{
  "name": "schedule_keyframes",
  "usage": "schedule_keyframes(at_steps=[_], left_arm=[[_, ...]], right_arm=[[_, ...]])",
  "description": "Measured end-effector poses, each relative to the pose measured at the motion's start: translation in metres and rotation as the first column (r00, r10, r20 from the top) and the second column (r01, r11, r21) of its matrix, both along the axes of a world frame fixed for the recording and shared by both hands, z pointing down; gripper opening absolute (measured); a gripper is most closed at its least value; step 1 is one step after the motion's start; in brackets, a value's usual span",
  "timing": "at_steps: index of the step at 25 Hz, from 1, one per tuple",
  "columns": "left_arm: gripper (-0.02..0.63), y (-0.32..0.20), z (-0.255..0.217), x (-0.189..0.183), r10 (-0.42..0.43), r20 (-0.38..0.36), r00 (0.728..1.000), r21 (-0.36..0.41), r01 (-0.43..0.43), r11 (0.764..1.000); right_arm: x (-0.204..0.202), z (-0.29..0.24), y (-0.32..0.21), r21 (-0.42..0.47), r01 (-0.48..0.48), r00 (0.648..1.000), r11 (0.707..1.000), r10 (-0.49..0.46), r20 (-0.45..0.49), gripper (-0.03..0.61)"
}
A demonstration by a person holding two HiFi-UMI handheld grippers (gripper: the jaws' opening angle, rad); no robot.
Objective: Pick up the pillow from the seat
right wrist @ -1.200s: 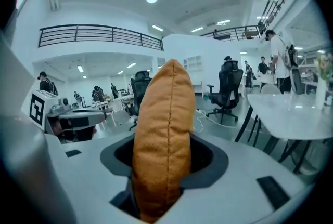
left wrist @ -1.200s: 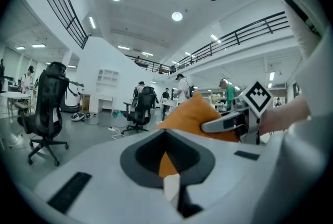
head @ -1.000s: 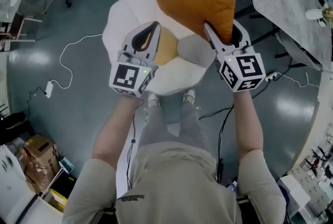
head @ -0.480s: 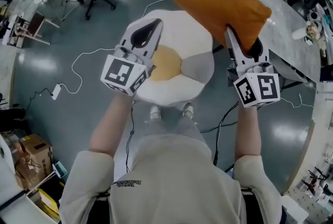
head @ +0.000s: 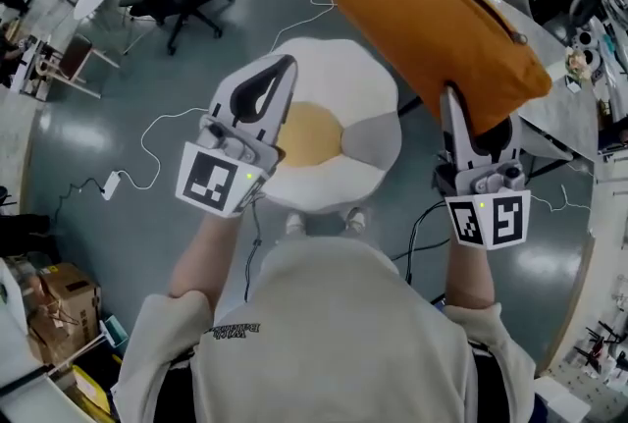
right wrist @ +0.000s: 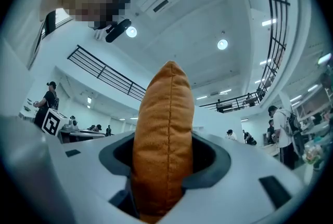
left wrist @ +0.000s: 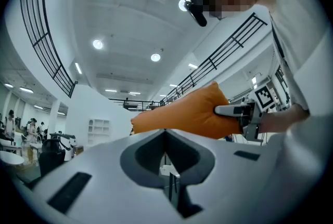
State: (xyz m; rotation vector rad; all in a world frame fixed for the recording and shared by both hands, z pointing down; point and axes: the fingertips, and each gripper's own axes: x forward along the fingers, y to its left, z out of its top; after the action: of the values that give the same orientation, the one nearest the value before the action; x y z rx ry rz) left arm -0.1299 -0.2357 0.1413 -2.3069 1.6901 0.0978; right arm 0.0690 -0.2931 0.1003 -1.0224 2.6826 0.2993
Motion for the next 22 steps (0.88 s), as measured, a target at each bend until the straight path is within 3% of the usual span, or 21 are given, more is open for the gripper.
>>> schedule_keyframes(at_steps=[4,8,22], left_arm=[[0.009,0.012,0.007,0.002,-0.029,-0.002,1.000,0.007,0.029,1.000],[0.009,0.020,0.029,-0.003,-0.076,-0.049,0.996,-0.036,0.074,0.997],[0.009,0.013,0.044,-0.009,-0.068,-0.020,0.998,-0.067,0.066,0.996]], right_arm=[[0.016,0.016,0.015,-0.033,-0.005,1.000,0.999,0.005,0.021,0.245],[0.024,0.041,0.020,-0.088,-0.008,1.000,0.996,0.011,0.028,0.245],[0.002,0.058,0.001,-0.133,0.004,1.000,0.991,-0.005,-0.009,0.249]])
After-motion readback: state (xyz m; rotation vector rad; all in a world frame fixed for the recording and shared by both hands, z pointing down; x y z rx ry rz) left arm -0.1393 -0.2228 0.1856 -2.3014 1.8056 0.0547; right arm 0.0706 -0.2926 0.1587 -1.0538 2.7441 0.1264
